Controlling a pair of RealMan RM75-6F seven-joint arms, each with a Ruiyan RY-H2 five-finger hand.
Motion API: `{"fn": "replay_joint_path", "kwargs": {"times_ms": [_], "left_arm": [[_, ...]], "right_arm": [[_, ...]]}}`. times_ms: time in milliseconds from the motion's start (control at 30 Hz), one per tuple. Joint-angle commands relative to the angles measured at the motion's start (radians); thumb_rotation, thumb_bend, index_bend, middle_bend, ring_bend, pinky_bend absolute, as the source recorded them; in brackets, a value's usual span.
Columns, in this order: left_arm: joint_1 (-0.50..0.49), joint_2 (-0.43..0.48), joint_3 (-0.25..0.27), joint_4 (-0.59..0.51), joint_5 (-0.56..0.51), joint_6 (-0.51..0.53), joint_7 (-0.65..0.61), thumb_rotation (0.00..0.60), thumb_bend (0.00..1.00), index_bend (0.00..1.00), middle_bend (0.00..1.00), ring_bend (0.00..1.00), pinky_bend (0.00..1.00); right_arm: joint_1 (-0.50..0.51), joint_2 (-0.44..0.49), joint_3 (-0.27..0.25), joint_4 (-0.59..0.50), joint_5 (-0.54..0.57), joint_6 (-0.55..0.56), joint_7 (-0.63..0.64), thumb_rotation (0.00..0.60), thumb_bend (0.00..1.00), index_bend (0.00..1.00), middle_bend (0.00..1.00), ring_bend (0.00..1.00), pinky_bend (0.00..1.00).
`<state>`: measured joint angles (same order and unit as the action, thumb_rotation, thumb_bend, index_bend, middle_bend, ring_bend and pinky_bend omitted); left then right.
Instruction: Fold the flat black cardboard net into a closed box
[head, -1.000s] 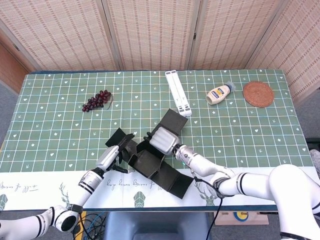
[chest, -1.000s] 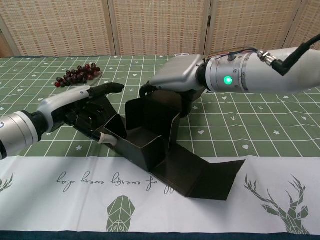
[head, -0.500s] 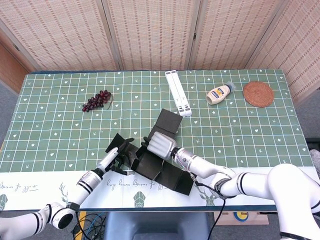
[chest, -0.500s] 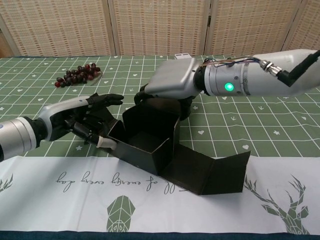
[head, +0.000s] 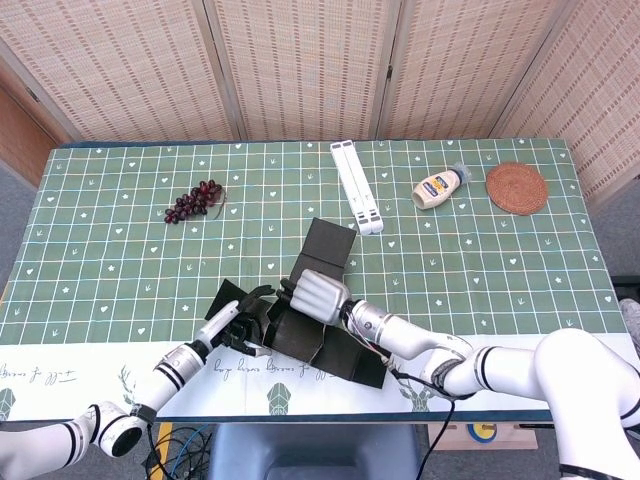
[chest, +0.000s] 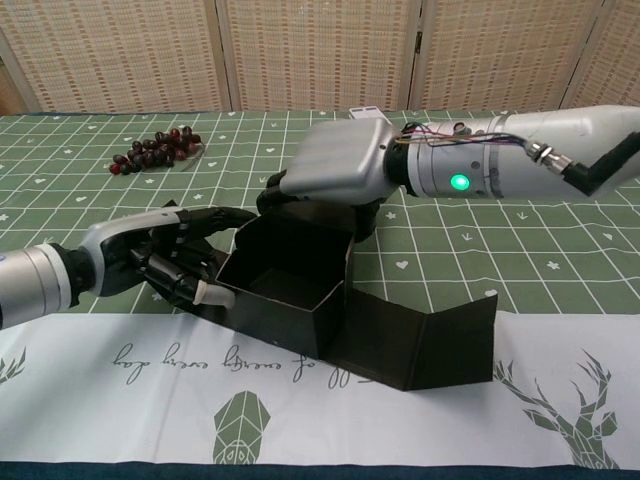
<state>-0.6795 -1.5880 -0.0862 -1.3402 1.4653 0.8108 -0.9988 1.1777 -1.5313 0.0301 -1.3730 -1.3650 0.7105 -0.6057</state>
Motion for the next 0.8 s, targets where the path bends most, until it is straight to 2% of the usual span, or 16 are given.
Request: {"fn": "replay_joint_path", "kwargs": {"times_ms": [33,333,667,733,800], "left_arm": [[-0.008,0.002,0.010,0.002,0.016,-0.004,-0.032,0.600,0.05,0.13,0.05,0.57,0.77],[-0.020,-0.013,0.037,0.029,0.064,0.020,-0.123,0.600,0.05,0.20,0.12,0.61,0.77],[-0.035,-0.038,0.061,0.070,0.087,0.038,-0.193,0.600,0.05,0.25,0.17,0.60,0.77],[-0.036,-0.041,0.063,0.073,0.084,0.041,-0.197,0.600,0.05,0.25,0.17,0.60,0.77],[-0.038,-0.041,0.064,0.073,0.082,0.042,-0.204,0.600,0.05,0.26,0.18,0.60,0.77]], "right_arm": [[-0.002,-0.005,0.001,0.008,-0.022,0.008,0.007,0.600,0.35,0.33,0.38,0.82,1.00],[-0.005,-0.025,0.002,0.041,-0.078,0.027,0.012,0.600,0.36,0.33,0.38,0.82,1.00],[-0.017,-0.061,0.014,0.078,-0.105,0.048,0.016,0.600,0.35,0.33,0.37,0.82,1.00],[-0.021,-0.065,0.016,0.076,-0.111,0.056,0.018,0.600,0.36,0.29,0.33,0.82,1.00],[-0.027,-0.066,0.020,0.071,-0.111,0.063,0.020,0.600,0.35,0.16,0.28,0.82,1.00]]}}
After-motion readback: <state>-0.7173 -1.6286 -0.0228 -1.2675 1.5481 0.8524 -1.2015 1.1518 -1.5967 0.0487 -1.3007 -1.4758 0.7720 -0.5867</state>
